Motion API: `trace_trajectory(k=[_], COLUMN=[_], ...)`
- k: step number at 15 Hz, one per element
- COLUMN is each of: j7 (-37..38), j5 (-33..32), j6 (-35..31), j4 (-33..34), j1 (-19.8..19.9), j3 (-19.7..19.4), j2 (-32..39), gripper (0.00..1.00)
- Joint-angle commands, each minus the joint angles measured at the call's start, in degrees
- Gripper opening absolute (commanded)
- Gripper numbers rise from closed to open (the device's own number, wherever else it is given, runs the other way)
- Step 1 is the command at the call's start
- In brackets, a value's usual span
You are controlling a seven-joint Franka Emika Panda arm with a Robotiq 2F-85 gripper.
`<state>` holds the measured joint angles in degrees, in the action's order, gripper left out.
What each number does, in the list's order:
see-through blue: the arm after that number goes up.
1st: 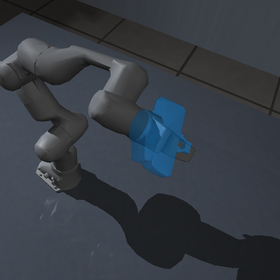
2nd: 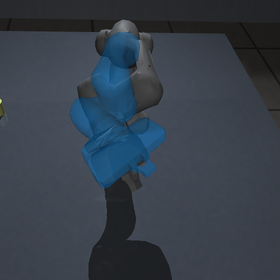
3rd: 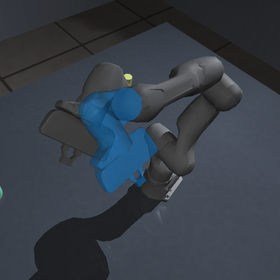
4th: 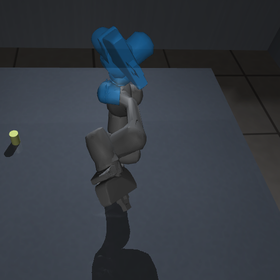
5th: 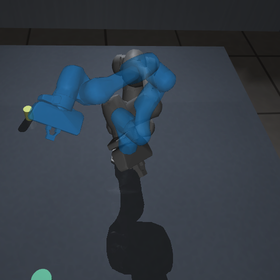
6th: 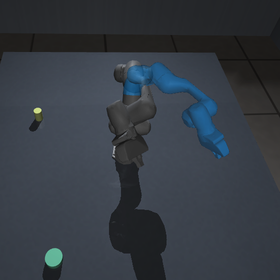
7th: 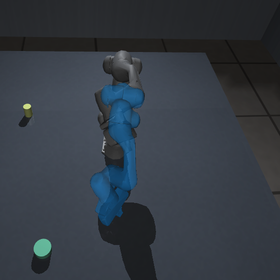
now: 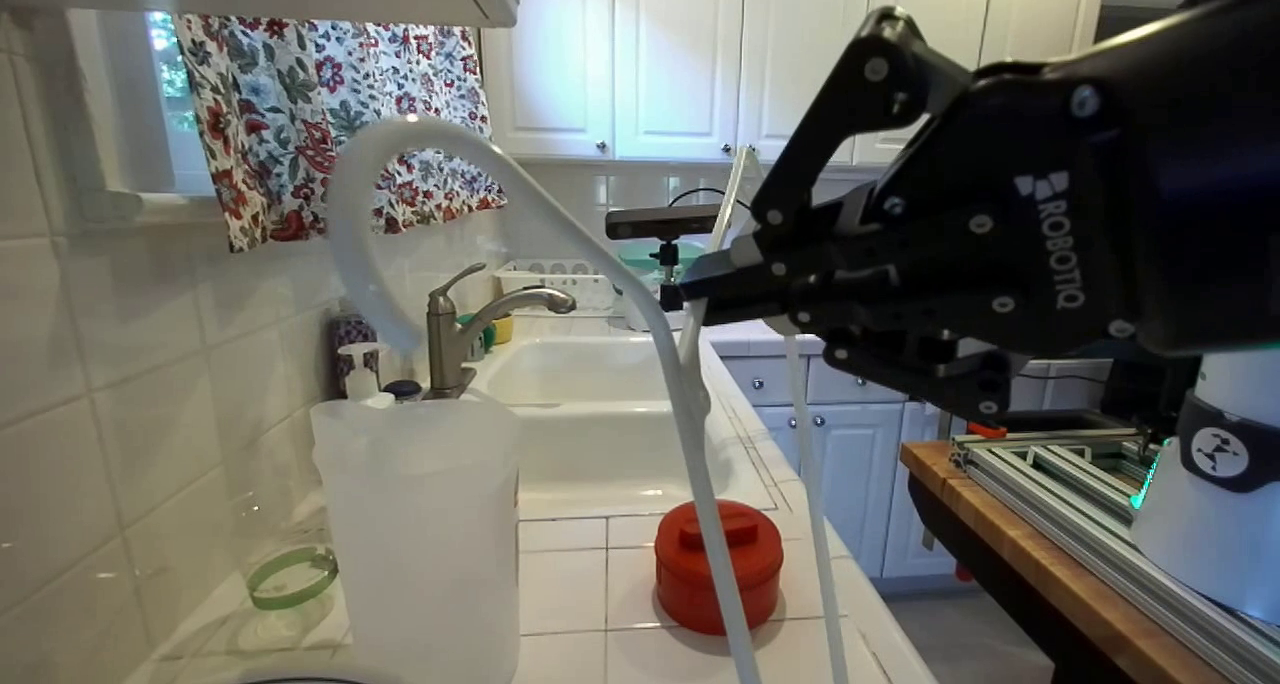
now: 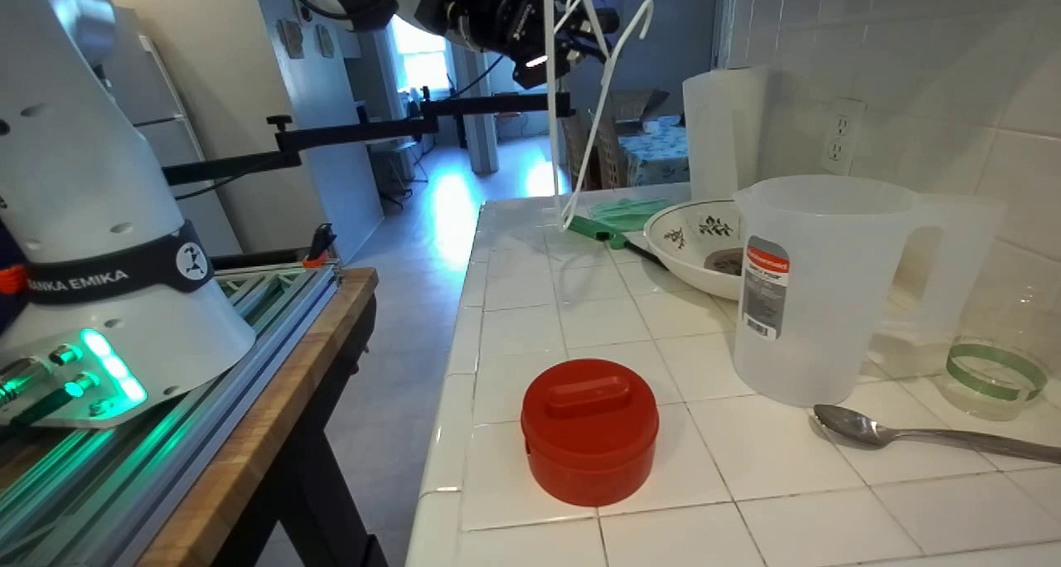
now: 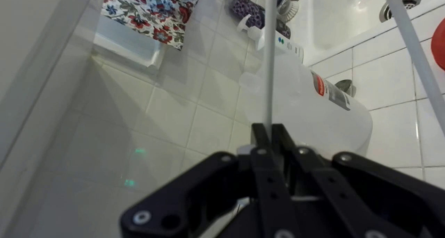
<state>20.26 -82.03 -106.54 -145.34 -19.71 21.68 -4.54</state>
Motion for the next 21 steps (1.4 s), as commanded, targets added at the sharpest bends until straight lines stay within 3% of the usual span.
trace_trajectory(k=[1,11,21], j7=[4.00,5.33,4.54], j5=[-3.50,-8.15,-7.78], j6=[4.74,12.27,19.04], j4=[-0.53,0.09,-0.28], j1=[-1.05,-3.81,-6.23], j3=[0.47,2.59,4.68], j2=[0.16,1.03,-0.88], gripper=[0.02,0.02,0.02])
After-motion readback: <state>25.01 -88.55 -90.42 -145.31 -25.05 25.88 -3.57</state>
